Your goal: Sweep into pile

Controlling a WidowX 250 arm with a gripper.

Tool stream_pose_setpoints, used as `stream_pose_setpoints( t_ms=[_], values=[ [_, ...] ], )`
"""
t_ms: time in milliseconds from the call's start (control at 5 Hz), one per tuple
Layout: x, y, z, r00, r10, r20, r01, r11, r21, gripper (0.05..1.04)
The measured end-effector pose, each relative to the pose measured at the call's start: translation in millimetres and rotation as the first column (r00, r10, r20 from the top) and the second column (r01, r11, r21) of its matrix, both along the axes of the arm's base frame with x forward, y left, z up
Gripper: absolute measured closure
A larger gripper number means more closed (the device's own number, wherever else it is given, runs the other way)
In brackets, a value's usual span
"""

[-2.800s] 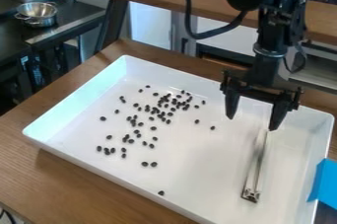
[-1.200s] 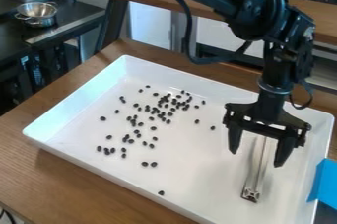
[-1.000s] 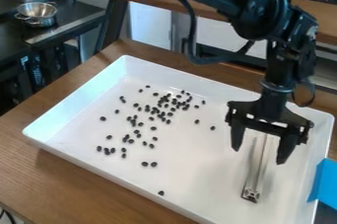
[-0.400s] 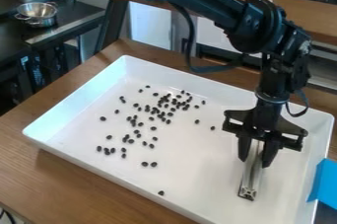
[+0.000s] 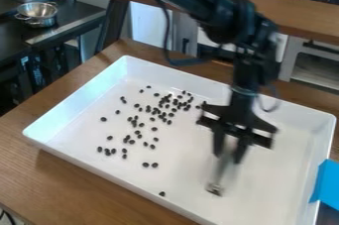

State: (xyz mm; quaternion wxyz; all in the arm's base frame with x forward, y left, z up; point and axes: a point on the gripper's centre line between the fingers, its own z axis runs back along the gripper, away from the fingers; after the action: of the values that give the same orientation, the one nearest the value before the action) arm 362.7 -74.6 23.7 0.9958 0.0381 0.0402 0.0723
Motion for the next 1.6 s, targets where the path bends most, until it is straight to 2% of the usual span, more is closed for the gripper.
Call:
stream_pose_setpoints(
  t_ms=[200, 600, 800, 1000, 1200, 1400, 1600],
  values=[
    [-1.8, 52.1, 0.9, 0.998, 0.055, -0.039, -0.054, 0.998, 0.029, 0.716],
    [-16.9, 111.1, 0.8, 0.998, 0.058, -0.006, -0.057, 0.996, 0.061, 0.716],
    [-24.2, 142.2, -0.3, 1.0, 0.022, 0.009, -0.022, 0.996, 0.082, 0.716],
    [-31.4, 188.5, 0.3, 1.0, 0.018, 0.013, -0.019, 0.993, 0.115, 0.716],
    [-37.4, 218.7, 1.5, 1.0, 0.003, 0.017, -0.005, 0.989, 0.147, 0.716],
    [-43.4, 221.3, 3.1, 1.0, -0.013, -0.015, 0.014, 0.995, 0.099, 0.716],
    [-37.8, 200.9, 30.1, 0.999, -0.001, 0.037, 0.001, 1.0, -0.006, 0.716]
  ],
)
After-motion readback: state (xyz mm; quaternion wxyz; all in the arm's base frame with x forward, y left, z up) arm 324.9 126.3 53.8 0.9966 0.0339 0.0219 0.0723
